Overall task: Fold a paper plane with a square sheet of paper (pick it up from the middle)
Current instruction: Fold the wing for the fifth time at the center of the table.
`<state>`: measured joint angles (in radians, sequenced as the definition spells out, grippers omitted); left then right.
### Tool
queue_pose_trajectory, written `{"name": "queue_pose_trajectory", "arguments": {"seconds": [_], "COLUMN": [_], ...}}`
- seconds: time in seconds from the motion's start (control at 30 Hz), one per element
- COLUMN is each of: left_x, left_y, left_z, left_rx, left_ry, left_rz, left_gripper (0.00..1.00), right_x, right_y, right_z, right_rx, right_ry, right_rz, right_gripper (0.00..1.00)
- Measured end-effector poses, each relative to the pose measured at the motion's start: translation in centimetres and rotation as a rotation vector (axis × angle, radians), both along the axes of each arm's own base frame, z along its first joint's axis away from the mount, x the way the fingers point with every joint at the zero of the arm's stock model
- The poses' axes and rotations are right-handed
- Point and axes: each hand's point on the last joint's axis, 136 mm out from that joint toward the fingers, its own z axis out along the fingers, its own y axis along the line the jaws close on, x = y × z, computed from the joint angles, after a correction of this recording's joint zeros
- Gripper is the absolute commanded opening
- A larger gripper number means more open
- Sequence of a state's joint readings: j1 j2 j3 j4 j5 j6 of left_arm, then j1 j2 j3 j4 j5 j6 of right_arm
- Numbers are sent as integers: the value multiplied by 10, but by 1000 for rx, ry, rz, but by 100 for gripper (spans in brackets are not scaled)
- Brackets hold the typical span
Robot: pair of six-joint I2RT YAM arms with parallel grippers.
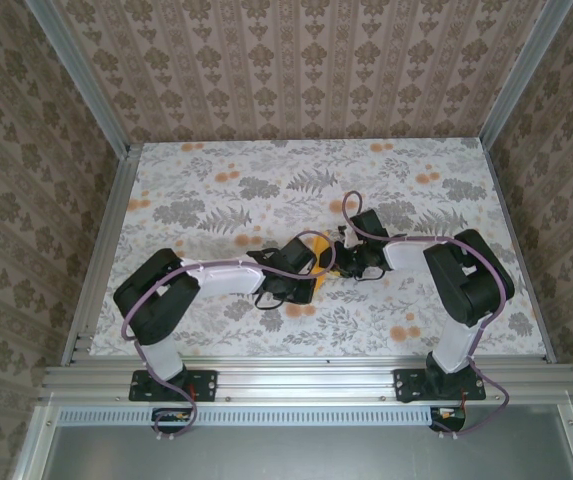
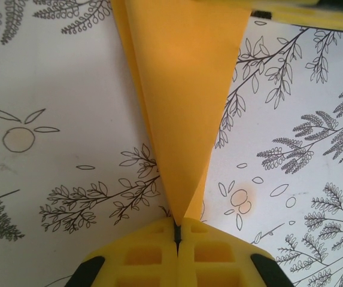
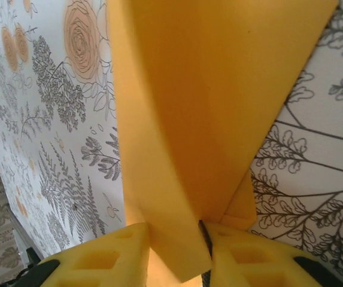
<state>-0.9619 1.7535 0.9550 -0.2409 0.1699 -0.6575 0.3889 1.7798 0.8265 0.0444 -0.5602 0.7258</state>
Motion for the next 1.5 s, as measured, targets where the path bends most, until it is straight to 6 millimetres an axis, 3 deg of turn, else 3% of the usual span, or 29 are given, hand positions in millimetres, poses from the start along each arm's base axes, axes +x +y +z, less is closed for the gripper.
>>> {"name": "queue_pose_trajectory", "arguments": {"seconds": [0.37,0.93,1.17,1.5], "left_x": [3,3,3,-7], "left_y": [2,2,2,2], "left_z": [0,0,0,7], "left_rx": [55,134,133,47], "left_ry": [-30,-78,-78,-41], "left_rz": [-4,-18,-18,-35], "left_gripper": [0,0,0,38], "right_x": [15,-6,-9,-2], "right_y": [0,7,10,8], "right_z": [37,21,19,3], "right_rx": [62,76,79,13], "right_ry": [-90,-51,-50,-93], "right_rz": [-62,-60,-56,17], "right_gripper": [34,30,11,6]}}
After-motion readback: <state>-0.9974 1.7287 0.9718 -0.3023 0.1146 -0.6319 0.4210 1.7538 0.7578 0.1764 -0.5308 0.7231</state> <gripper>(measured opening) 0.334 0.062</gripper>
